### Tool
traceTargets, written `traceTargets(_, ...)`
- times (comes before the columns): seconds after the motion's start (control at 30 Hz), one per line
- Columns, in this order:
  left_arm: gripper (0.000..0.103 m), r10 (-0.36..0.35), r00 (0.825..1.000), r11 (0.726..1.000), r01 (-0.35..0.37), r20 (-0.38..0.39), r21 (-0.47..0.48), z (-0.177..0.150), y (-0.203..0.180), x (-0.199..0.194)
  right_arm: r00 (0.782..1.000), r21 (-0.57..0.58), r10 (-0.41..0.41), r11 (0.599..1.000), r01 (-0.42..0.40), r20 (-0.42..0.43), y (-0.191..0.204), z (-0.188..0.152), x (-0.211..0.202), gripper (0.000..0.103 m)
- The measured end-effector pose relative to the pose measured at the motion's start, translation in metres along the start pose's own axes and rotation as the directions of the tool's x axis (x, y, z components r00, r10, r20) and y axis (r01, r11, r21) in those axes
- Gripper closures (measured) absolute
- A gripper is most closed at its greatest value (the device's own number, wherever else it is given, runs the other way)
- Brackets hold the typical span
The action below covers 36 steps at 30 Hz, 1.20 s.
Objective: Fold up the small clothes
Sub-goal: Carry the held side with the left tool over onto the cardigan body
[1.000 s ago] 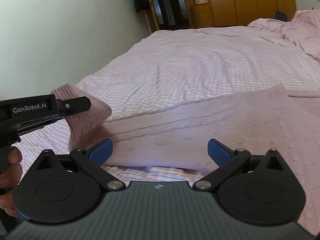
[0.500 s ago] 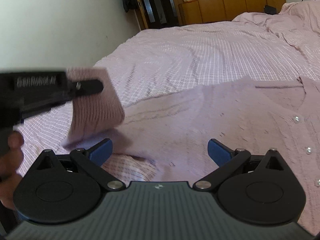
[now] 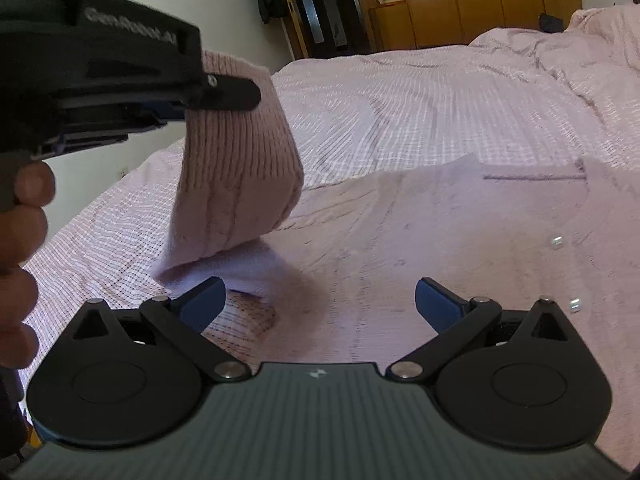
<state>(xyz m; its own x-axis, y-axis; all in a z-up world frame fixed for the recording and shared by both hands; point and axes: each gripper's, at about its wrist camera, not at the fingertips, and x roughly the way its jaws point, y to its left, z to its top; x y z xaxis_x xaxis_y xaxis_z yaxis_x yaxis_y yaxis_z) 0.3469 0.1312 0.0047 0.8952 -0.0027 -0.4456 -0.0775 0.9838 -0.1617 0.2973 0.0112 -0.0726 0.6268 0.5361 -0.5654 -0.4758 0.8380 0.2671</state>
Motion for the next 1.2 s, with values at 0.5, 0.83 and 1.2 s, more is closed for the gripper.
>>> traceTargets(0.5,0.091,0.054,0.998,0.993,-0.051,-0.025,0.105,0.024,-0.084,0.013,1.000,-0.021,0.021,1.000,-0.021,0.004,-0.068,0.009,-0.040,0.000)
traceTargets(0.83,0.091,0.096,0.993,0.986,-0.086,-0.068,0.144,0.023,-0.127,0.028,0.995,-0.075,0.099,0.992,-0.100,-0.014,-0.094,0.001,-0.048,0.000)
traceTargets(1.2,0.091,0.058,0.991,0.984,-0.036,-0.122,0.177,0.005,-0.178,0.063,0.998,-0.017,0.057,0.998,-0.057,0.006,-0.147,-0.009,-0.074,0.000)
